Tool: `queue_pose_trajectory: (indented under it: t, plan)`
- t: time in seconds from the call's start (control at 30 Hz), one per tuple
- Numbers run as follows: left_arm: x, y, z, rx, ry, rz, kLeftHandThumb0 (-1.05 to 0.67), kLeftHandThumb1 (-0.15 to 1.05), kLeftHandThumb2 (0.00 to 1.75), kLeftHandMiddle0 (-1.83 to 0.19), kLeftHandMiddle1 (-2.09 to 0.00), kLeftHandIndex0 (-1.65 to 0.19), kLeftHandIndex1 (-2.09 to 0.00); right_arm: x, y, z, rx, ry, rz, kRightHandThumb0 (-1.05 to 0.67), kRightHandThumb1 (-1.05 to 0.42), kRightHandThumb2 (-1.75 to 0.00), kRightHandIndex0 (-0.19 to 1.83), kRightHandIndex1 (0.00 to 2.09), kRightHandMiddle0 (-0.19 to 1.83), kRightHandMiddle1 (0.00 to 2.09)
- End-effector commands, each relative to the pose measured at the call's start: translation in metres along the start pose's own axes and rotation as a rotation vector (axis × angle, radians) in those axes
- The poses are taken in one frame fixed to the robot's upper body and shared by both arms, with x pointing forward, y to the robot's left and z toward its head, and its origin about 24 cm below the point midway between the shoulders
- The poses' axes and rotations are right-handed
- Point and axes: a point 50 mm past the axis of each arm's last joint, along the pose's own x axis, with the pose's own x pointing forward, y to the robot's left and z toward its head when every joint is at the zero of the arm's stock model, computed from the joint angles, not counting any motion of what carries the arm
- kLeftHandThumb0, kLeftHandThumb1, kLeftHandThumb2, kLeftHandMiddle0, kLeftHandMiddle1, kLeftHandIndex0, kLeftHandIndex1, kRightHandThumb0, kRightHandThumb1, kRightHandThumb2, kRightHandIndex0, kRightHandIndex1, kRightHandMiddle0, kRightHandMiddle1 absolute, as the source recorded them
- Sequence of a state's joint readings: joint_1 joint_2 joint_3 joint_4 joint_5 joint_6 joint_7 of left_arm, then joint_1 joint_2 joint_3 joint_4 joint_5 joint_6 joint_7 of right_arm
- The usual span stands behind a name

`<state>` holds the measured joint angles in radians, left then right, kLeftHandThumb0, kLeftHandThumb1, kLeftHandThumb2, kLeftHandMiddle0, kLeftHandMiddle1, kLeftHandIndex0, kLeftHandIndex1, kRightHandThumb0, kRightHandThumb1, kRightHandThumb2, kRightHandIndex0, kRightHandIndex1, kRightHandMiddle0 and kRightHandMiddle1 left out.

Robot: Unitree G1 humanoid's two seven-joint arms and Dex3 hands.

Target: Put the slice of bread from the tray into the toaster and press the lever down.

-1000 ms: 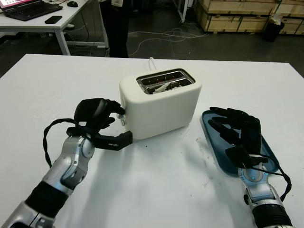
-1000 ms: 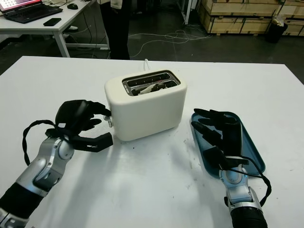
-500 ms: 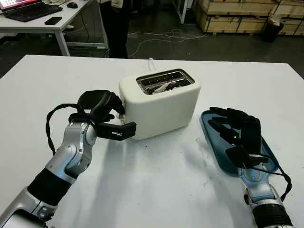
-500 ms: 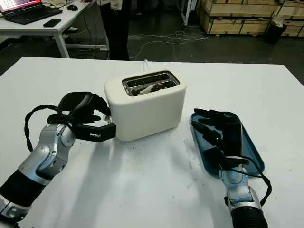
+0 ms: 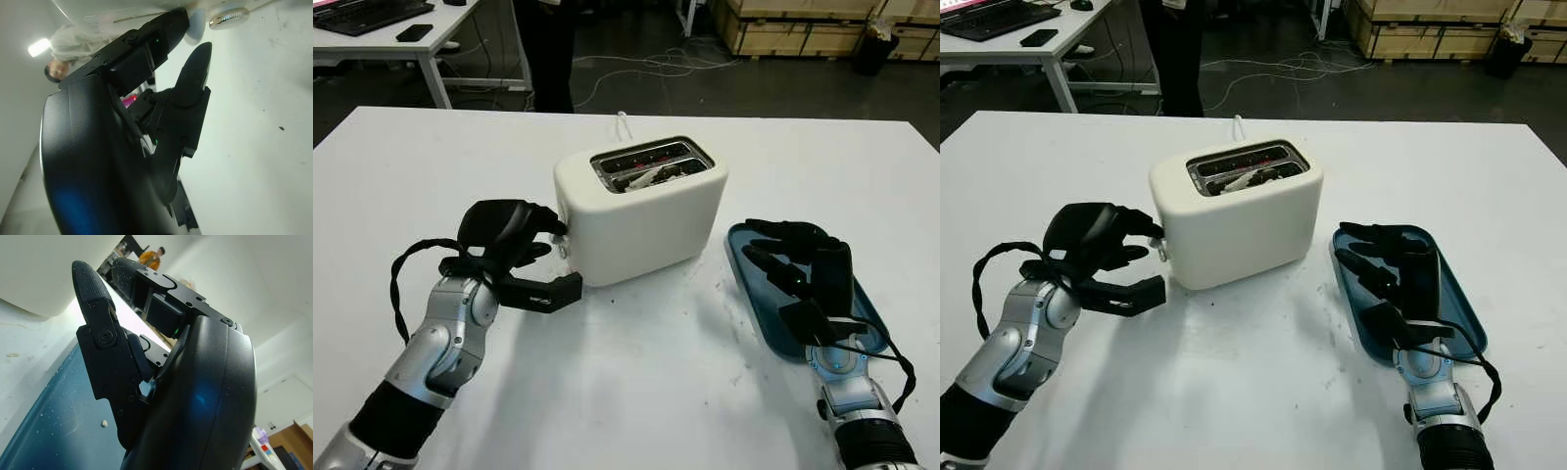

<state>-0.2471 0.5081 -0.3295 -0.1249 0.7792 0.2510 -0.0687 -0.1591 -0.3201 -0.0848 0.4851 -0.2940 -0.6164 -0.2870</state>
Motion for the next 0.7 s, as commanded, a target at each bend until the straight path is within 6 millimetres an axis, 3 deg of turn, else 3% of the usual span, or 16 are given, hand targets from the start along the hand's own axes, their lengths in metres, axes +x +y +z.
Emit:
queue_pose_trajectory:
  t: [0.0,0.27,0.67]
  plan:
    - [-0.005,-0.015,-0.003,-0.015,0.003,-0.074,-0.24,0.83,0.0,-1.08,-0.9,-1.28,-0.05,0.004,0.0,0.004,0.011,-0.027,-0.003,-0.63,-0.8,0.0,1.26,0.06,1.15,0.0]
    - [-0.005,-0.008,-0.005,-0.014,0.007,-0.007,-0.23,0.79,0.0,-1.09,-0.87,-1.29,-0.04,0.003,0.001,0.003,0.007,-0.025,0.002,-0.64,-0.8,0.0,1.26,0.06,1.15,0.0]
    - [-0.003,0.029,-0.01,0.012,0.003,0.116,-0.22,0.8,0.0,-1.09,-0.9,-1.3,-0.03,0.009,-0.002,0.006,0.011,-0.04,-0.011,-0.63,-0.8,0.0,1.24,0.05,1.13,0.0]
